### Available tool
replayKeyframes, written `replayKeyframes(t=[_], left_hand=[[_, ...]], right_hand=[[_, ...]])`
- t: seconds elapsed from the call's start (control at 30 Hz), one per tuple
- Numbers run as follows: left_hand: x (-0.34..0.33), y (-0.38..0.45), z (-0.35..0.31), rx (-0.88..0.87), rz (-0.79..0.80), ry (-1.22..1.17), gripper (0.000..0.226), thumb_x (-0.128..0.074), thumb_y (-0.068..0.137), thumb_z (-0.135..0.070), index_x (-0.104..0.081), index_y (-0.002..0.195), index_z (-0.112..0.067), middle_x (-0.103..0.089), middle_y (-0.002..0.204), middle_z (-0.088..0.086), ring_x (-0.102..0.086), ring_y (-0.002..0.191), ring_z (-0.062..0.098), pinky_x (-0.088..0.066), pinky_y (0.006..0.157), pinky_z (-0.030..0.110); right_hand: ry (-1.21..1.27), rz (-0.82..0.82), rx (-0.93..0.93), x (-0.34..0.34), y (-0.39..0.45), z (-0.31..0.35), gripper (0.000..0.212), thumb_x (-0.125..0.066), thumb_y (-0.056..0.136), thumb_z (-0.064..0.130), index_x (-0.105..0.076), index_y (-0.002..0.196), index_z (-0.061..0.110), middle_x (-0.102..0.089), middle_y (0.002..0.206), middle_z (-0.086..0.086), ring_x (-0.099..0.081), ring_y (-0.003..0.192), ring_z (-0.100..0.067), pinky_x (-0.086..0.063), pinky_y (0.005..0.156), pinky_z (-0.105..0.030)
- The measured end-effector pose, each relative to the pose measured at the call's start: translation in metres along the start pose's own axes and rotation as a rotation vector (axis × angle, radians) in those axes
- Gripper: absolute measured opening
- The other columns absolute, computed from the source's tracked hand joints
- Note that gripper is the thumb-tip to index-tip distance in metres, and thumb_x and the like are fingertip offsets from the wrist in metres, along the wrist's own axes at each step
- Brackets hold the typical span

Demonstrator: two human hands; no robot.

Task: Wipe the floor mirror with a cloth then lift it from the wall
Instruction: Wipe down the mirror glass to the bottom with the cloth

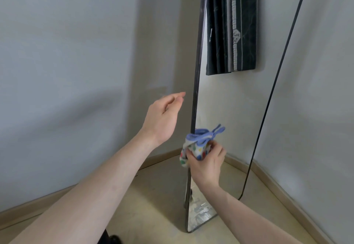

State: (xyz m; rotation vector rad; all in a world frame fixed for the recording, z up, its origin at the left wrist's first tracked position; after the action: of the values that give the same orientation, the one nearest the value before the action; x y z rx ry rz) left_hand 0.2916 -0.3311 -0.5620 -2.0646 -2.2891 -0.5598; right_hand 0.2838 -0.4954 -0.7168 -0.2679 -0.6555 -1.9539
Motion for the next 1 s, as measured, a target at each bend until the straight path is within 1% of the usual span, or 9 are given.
replayKeyframes(t=[0.1, 0.23, 0.33, 0.47, 0.57, 0.7, 0.8, 0.9, 1.0], left_hand=[[-0.001, 0.001, 0.000, -0.005, -0.007, -0.013, 0.034, -0.044, 0.109, -0.032, -0.065, 0.136, -0.028, -0.069, 0.127, -0.018, -0.059, 0.126, 0.006, -0.040, 0.109, 0.020], [-0.004, 0.001, 0.002, 0.000, 0.003, -0.012, 0.034, -0.044, 0.109, -0.031, -0.066, 0.135, -0.028, -0.070, 0.104, -0.029, -0.059, 0.124, 0.005, -0.041, 0.111, 0.024], [-0.004, 0.002, 0.006, -0.011, 0.004, -0.013, 0.033, -0.044, 0.108, -0.033, -0.067, 0.132, -0.031, -0.070, 0.097, -0.011, -0.063, 0.113, 0.004, -0.043, 0.111, 0.027], [-0.005, 0.003, 0.008, -0.020, 0.035, -0.024, 0.030, -0.043, 0.105, -0.039, -0.067, 0.123, -0.042, -0.052, 0.097, -0.005, -0.063, 0.098, 0.008, -0.042, 0.110, 0.025], [-0.006, 0.003, 0.007, -0.013, 0.023, -0.047, 0.029, -0.045, 0.106, -0.036, -0.070, 0.120, -0.037, -0.061, 0.094, -0.008, -0.063, 0.104, 0.005, -0.043, 0.111, 0.028], [-0.009, 0.003, 0.002, -0.012, 0.022, -0.035, 0.032, -0.045, 0.108, -0.032, -0.068, 0.131, -0.031, -0.069, 0.096, -0.004, -0.062, 0.110, -0.003, -0.043, 0.109, 0.023], [-0.013, 0.003, 0.003, -0.021, 0.033, -0.006, 0.034, -0.043, 0.109, -0.032, -0.065, 0.135, -0.031, -0.062, 0.097, -0.002, -0.062, 0.106, -0.006, -0.040, 0.101, 0.014], [-0.013, 0.004, 0.005, -0.023, 0.043, 0.001, 0.034, -0.044, 0.109, -0.032, -0.065, 0.135, -0.032, -0.058, 0.098, -0.003, -0.063, 0.104, 0.003, -0.040, 0.097, 0.012], [-0.013, 0.004, 0.008, -0.016, 0.053, -0.002, 0.033, -0.044, 0.108, -0.034, -0.065, 0.133, -0.034, -0.054, 0.099, -0.004, -0.063, 0.106, 0.014, -0.041, 0.097, 0.013]], right_hand=[[0.072, -0.065, 0.083, 0.008, 0.023, 0.031, 0.077, -0.083, 0.068, 0.040, -0.043, 0.130, 0.017, -0.039, 0.120, 0.003, -0.046, 0.116, -0.026, -0.044, 0.102, -0.043], [0.022, -0.073, 0.140, 0.007, 0.023, 0.033, 0.078, -0.084, 0.076, 0.034, -0.041, 0.139, 0.018, -0.040, 0.133, -0.003, -0.044, 0.122, -0.025, -0.041, 0.105, -0.039], [-0.064, -0.005, 0.125, 0.001, -0.002, 0.002, 0.083, -0.086, 0.076, 0.034, -0.039, 0.141, 0.015, -0.040, 0.138, -0.006, -0.044, 0.124, -0.029, -0.042, 0.105, -0.040], [-0.179, 0.089, 0.090, 0.000, -0.028, -0.038, 0.087, -0.089, 0.072, 0.034, -0.037, 0.139, 0.014, -0.041, 0.137, -0.011, -0.043, 0.125, -0.035, -0.046, 0.101, -0.045], [-0.133, 0.061, 0.055, 0.001, -0.020, -0.031, 0.082, -0.089, 0.069, 0.033, -0.041, 0.134, 0.014, -0.043, 0.130, -0.005, -0.043, 0.125, -0.032, -0.047, 0.100, -0.046], [-0.024, -0.024, 0.108, 0.008, 0.011, 0.007, 0.079, -0.087, 0.071, 0.036, -0.042, 0.134, 0.018, -0.037, 0.122, 0.007, -0.045, 0.119, -0.024, -0.043, 0.101, -0.038], [0.016, -0.065, 0.157, 0.011, 0.026, 0.024, 0.078, -0.087, 0.072, 0.037, -0.043, 0.133, 0.017, -0.037, 0.124, 0.007, -0.046, 0.119, -0.021, -0.042, 0.099, -0.033], [-0.030, -0.041, 0.202, 0.008, 0.018, 0.012, 0.080, -0.086, 0.072, 0.039, -0.042, 0.135, 0.016, -0.040, 0.129, 0.001, -0.047, 0.119, -0.023, -0.045, 0.099, -0.036], [-0.112, 0.040, 0.176, 0.001, -0.002, -0.026, 0.083, -0.086, 0.069, 0.046, -0.043, 0.134, 0.015, -0.042, 0.130, -0.003, -0.047, 0.119, -0.025, -0.050, 0.098, -0.045]])
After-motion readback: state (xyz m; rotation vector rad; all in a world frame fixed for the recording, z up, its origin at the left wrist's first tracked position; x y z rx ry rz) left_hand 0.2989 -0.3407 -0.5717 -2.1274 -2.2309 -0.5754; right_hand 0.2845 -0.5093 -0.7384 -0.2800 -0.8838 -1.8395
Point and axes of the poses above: each hand's wrist, its own y-axis towards the middle knuckle, its own x-axis out of the back of the hand, z = x × y, the point moved 1 cm from there along y, towards the middle knuckle
